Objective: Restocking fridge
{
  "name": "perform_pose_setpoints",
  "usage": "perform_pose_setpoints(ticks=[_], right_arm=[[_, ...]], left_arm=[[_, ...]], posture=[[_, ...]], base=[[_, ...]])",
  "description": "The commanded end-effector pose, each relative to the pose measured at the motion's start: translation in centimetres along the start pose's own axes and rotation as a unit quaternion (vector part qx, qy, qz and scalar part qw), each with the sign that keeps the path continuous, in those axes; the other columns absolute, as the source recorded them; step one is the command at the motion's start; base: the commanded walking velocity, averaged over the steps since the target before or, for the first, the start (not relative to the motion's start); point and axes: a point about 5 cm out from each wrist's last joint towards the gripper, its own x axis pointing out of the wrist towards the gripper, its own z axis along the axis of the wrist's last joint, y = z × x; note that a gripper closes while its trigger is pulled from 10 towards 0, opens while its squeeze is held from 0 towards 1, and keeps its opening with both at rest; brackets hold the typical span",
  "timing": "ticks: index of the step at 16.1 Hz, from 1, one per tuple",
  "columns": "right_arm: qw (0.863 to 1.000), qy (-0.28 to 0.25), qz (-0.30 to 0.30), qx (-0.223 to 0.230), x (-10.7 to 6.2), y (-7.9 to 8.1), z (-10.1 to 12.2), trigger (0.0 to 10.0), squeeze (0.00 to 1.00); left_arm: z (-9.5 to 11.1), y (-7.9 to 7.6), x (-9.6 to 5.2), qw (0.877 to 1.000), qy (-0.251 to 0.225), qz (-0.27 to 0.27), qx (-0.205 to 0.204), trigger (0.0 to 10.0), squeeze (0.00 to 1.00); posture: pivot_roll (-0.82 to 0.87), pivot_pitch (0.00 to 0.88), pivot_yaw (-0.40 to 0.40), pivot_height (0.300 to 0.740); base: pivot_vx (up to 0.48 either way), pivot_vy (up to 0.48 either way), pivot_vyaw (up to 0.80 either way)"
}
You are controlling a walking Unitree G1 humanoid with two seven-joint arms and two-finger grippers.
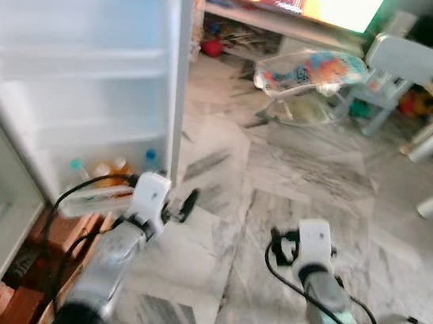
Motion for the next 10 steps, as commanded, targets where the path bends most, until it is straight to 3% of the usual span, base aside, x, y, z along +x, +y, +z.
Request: perform_pose_setpoints(ticks=[1,5,8,10], right_arm=[[1.0,0.01,-0.018,0.006,-0.3,-0.8,-0.7,10.0,0.0],[0.999,-0.029,-0.02,0.009,0.2,-0.4,0.9,10.0,0.0],[0.995,-0.089,-0.039,0.014,-0.1,-0.7,2.7,10.0,0.0],[0.991,-0.12,-0.048,0.02,-0.3,-0.9,3.8,10.0,0.0]], left_arm=[[1.0,-0.5,0.5,1.0,-0.02,-0.009,0.012,10.0,0.0],[2.1,2.4,-1.3,0.998,-0.027,0.044,0.034,10.0,0.0],[-0.1,3.8,-3.2,0.995,0.018,0.086,0.043,10.0,0.0],[0.0,4.2,-3.7,0.994,0.018,0.103,0.043,10.0,0.0]], posture=[[0.11,0.059,-0.088,0.74],[0.13,0.095,-0.078,0.74],[0.12,0.086,-0.071,0.74],[0.11,0.08,-0.068,0.74]], base=[[0.0,0.0,-0.8],[0.202,-0.065,-0.8],[0.284,0.0,-0.8],[0.276,0.0,-0.8]])
